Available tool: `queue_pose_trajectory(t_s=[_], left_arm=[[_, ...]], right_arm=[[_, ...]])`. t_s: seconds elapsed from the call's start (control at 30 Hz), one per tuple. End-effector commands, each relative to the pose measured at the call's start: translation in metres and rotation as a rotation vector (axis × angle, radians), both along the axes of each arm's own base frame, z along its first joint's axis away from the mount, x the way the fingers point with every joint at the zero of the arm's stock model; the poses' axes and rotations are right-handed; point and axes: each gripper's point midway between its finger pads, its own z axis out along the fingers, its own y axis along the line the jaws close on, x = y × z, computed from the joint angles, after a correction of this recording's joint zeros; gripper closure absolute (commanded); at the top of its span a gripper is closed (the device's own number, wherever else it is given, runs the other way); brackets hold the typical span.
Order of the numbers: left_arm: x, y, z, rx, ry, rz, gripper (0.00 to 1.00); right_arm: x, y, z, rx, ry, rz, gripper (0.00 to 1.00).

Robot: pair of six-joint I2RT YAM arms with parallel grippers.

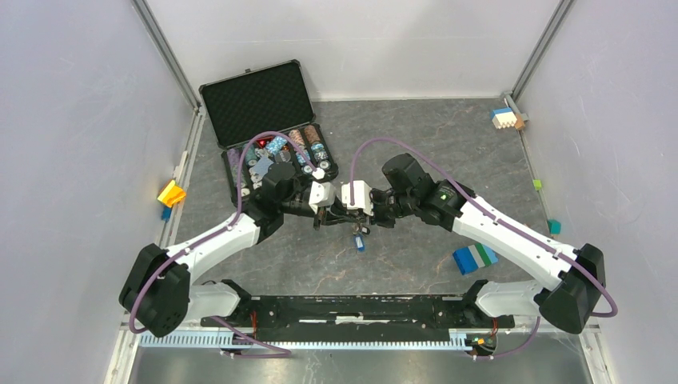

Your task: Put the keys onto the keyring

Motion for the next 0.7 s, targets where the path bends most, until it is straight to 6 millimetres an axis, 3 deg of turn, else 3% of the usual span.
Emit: queue_pose_trajectory(t_s=[0.0, 0.13, 0.37, 0.47, 0.67], left_arm=[[-0.004, -0.003, 0.007, -0.029, -0.003, -0.024, 0.97], [-0.007, -0.002, 0.008, -0.037, -0.002, -0.026, 0.98], [-0.021, 0.003, 0.023, -0.14, 0.012, -0.055, 0.98], [-0.028, 0.004, 0.034, -0.183, 0.049, -0.07, 0.98], [-0.035, 0.005, 0.046, -0.232, 0.06, -0.086, 0.98]], right_arm=[[0.001, 0.008, 0.016, 0.068, -0.035, 0.01, 1.0], [0.002, 0.007, 0.017, 0.071, -0.052, 0.006, 0.97], [-0.002, -0.004, 0.02, 0.159, -0.09, 0.012, 0.64], [-0.009, -0.007, 0.022, 0.214, -0.084, 0.048, 0.55], [-0.027, -0.007, 0.028, 0.297, -0.038, 0.146, 0.52]])
